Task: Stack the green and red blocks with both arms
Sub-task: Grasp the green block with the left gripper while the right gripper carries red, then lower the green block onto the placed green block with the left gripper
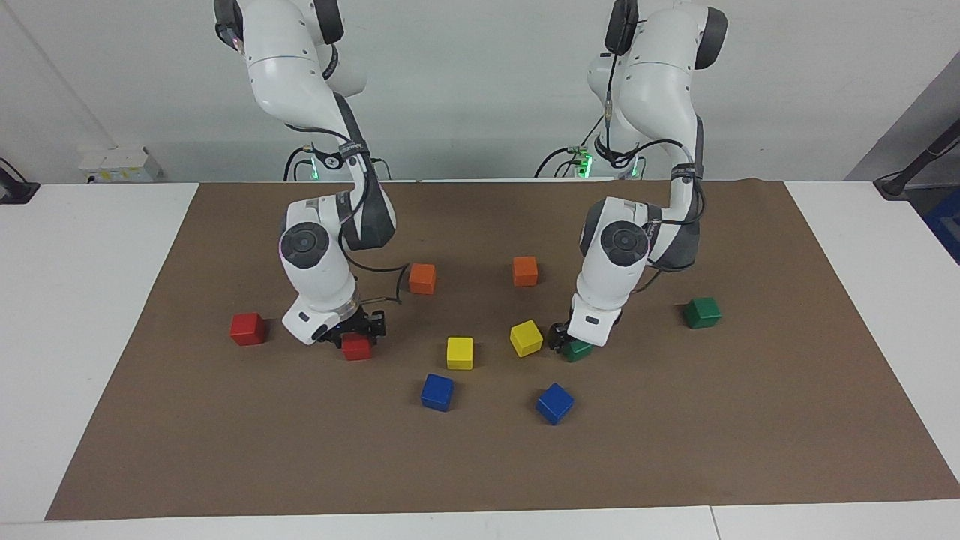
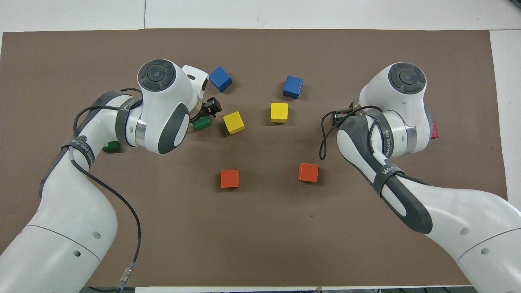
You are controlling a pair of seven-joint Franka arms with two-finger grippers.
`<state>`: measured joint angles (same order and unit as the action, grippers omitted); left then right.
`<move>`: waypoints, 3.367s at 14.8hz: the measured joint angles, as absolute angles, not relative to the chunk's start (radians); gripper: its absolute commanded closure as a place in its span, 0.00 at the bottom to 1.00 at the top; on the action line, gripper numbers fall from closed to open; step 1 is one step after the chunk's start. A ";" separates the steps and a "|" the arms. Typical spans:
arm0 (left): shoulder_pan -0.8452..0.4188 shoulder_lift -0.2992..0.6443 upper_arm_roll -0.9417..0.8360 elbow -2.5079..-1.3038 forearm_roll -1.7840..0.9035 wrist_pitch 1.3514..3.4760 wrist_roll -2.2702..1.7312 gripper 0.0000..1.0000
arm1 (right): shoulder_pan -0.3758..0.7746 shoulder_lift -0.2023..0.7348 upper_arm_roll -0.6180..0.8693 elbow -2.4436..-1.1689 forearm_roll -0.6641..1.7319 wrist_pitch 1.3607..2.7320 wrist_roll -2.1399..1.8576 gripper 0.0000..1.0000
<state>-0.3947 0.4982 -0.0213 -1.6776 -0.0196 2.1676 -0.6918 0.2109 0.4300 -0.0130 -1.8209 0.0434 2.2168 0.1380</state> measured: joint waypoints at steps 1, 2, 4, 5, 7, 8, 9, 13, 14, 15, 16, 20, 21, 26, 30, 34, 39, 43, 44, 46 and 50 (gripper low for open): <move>-0.397 0.495 -0.021 -1.682 -0.020 2.169 -0.692 0.00 | 0.211 0.429 -0.013 -1.820 0.047 2.213 0.160 1.00; -0.400 0.491 -0.021 -1.687 -0.020 2.170 -0.692 0.00 | 0.211 0.427 -0.013 -1.817 0.048 2.199 0.176 1.00; -0.405 0.482 -0.021 -1.709 -0.020 2.191 -0.713 0.00 | 0.209 0.415 -0.015 -1.787 0.049 2.140 0.185 1.00; -0.407 0.479 -0.021 -1.721 -0.020 2.208 -0.727 0.00 | 0.205 0.402 -0.018 -1.764 0.047 2.103 0.185 1.00; -0.408 0.476 -0.021 -1.732 -0.020 2.224 -0.743 0.00 | 0.173 0.357 -0.025 -1.732 0.033 2.043 0.134 1.00; -0.408 0.476 -0.020 -1.732 -0.020 2.225 -0.746 0.00 | 0.144 0.332 -0.026 -1.726 0.025 2.018 0.084 1.00; -0.408 0.476 -0.018 -1.732 -0.020 2.226 -0.748 0.00 | 0.109 0.308 -0.026 -1.725 0.020 1.995 0.029 1.00; -0.408 0.476 -0.011 -1.733 -0.020 2.227 -0.751 0.26 | -0.001 0.242 -0.027 -1.738 0.018 1.929 -0.082 1.00; -0.408 0.476 -0.012 -1.733 -0.020 2.227 -0.758 0.66 | -0.019 0.229 -0.028 -1.751 0.018 1.922 -0.107 1.00; -0.409 0.476 -0.012 -1.733 -0.020 2.227 -0.772 1.00 | -0.037 0.218 -0.028 -1.769 0.018 1.922 -0.130 1.00; -0.410 0.475 -0.012 -1.732 -0.020 2.222 -0.786 1.00 | -0.054 0.208 -0.028 -1.790 0.018 1.923 -0.151 1.00; -0.407 0.467 -0.006 -1.648 -0.019 2.077 -0.798 1.00 | -0.097 0.179 -0.028 -1.888 0.018 2.003 -0.200 1.00; -0.399 0.452 -0.003 -1.628 -0.018 2.039 -0.789 1.00 | -0.103 0.176 -0.028 -1.907 0.018 2.030 -0.206 1.00; -0.233 0.264 0.007 -1.684 -0.014 1.844 -0.395 1.00 | -0.111 0.181 -0.028 -1.946 0.018 2.089 -0.208 1.00; -0.106 0.191 0.009 -1.769 -0.014 1.827 -0.077 1.00 | -0.113 0.197 -0.028 -1.954 0.018 2.119 -0.208 1.00; 0.009 0.190 0.010 -1.805 -0.014 1.862 0.114 1.00 | -0.128 0.211 -0.028 -1.959 0.017 2.144 -0.227 1.00; 0.039 0.190 0.006 -1.900 -0.014 2.004 0.142 1.00 | -0.137 0.222 -0.028 -1.961 0.017 2.159 -0.233 1.00; 0.042 0.186 0.003 -1.932 -0.017 2.033 0.098 1.00 | -0.137 0.223 -0.028 -1.968 0.017 2.167 -0.233 1.00; 0.042 0.185 0.002 -1.934 -0.017 2.034 0.090 1.00 | -0.137 0.223 -0.028 -1.969 0.017 2.167 -0.233 1.00; 0.042 0.183 0.000 -1.946 -0.017 2.045 0.079 1.00 | -0.137 0.223 -0.028 -1.978 0.017 2.178 -0.233 1.00; 0.042 0.182 -0.001 -1.965 -0.017 2.059 0.066 1.00 | -0.137 0.219 -0.028 -2.003 0.016 2.206 -0.234 1.00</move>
<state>0.0421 0.1821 -0.0013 -1.9652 -0.0174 2.0591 0.0663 -0.1375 0.2189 -0.0280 -2.0027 0.0161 2.2064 -0.2336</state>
